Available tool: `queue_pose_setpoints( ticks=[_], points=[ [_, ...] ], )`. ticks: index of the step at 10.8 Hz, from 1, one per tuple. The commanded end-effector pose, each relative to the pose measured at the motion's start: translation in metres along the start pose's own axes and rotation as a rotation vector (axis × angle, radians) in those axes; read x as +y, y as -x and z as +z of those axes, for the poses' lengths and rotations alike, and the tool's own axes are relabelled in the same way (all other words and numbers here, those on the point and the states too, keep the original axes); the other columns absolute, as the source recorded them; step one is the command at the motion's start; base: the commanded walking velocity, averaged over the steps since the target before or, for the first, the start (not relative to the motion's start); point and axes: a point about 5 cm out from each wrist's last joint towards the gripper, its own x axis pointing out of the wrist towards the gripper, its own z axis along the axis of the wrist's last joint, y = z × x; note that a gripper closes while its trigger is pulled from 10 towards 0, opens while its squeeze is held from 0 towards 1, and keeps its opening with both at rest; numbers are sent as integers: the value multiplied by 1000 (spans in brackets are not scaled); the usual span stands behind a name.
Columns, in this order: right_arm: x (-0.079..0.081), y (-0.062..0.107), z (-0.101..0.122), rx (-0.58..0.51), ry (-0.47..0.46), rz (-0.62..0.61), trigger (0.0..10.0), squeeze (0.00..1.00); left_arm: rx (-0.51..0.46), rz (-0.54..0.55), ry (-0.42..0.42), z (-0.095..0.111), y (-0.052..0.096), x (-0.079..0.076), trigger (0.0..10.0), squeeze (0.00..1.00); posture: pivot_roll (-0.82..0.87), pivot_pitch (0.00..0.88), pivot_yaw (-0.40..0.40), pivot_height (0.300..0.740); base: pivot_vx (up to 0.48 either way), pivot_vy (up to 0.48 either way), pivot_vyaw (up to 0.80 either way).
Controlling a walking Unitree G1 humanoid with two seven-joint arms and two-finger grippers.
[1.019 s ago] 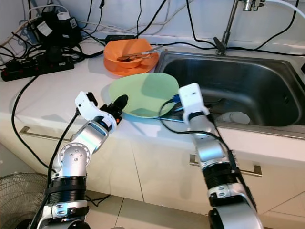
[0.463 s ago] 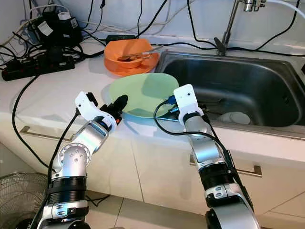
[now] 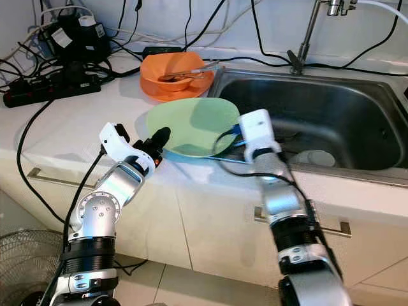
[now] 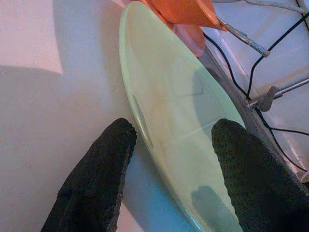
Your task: Kitchen organization
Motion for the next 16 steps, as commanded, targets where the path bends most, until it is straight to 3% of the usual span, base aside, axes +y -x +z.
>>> queue_pose_setpoints(
  ticks=[1,5,11,16],
  points=[
    [-5,-2,6,-23,-1,-28,10000,0,37,44,-13,-8,1,9,10000,0,72,8,40,740,0,0,0],
    [1,-1,-9,51,62,-6,10000,0,29,43,-15,-5,1,8,10000,0,77,8,42,740,0,0,0],
    [16,-1,2,7,31,55,10000,0,29,41,-16,-5,1,8,10000,0,78,9,41,740,0,0,0],
    [36,0,12,-13,57,198,10000,0,25,38,-15,-5,1,6,10000,0,81,8,37,740,0,0,0]
  ],
)
